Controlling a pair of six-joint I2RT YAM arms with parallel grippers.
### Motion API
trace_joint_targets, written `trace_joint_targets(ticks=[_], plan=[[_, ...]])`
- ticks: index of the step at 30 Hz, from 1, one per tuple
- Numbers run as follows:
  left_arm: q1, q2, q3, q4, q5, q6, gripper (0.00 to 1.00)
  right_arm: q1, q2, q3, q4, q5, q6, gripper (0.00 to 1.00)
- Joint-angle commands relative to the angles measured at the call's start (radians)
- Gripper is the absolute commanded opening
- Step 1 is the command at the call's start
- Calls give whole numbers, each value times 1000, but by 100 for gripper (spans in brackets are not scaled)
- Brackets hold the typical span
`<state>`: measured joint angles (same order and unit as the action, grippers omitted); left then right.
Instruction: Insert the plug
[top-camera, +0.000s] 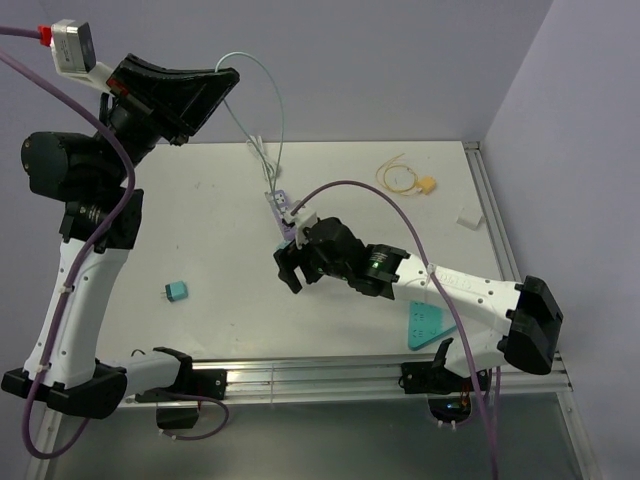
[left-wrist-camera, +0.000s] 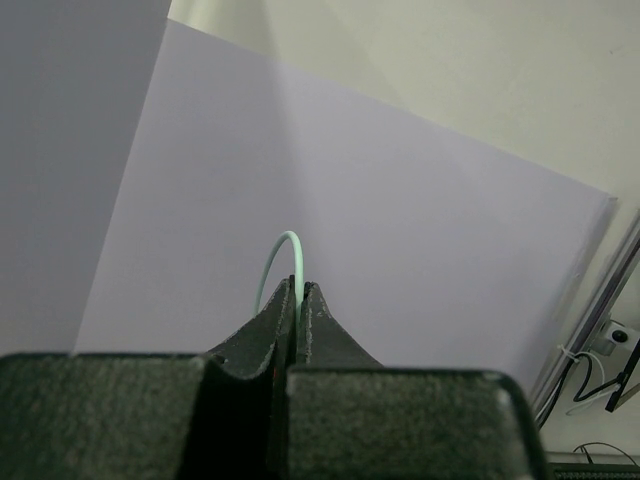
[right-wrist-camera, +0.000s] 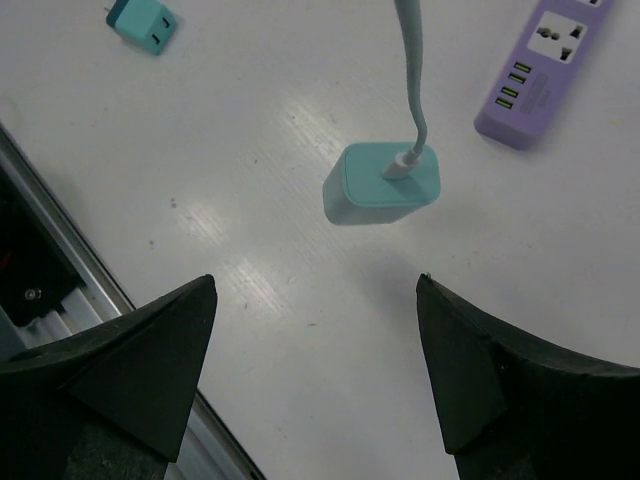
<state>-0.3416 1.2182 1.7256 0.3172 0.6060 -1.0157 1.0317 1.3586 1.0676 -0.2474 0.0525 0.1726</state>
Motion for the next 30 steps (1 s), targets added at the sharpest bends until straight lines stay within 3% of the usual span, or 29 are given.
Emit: trace_joint_targets(ticks=[1,7,12,19,23,30], plan=[[-5,-23,31,33,-5,-15,0,-4,-13,11,45,78,-27,88],[-13,-23,34,71,24,-60,0,-5,-38,-50,126,3,-42,87],[-19,-25,54,63,38,-66,1,-9,-59,-66,105,46,-74,87],[-25,-68,6,75,9,-67,0,-42,-67,-49,77,3,65,82],[-30,-69,-6,77,12,-69,0,-24,-62,-49,117,-126,160,80],[-39,-77,-24,51,-18,-43,0,39,-50,-26,132,-22,237,81]])
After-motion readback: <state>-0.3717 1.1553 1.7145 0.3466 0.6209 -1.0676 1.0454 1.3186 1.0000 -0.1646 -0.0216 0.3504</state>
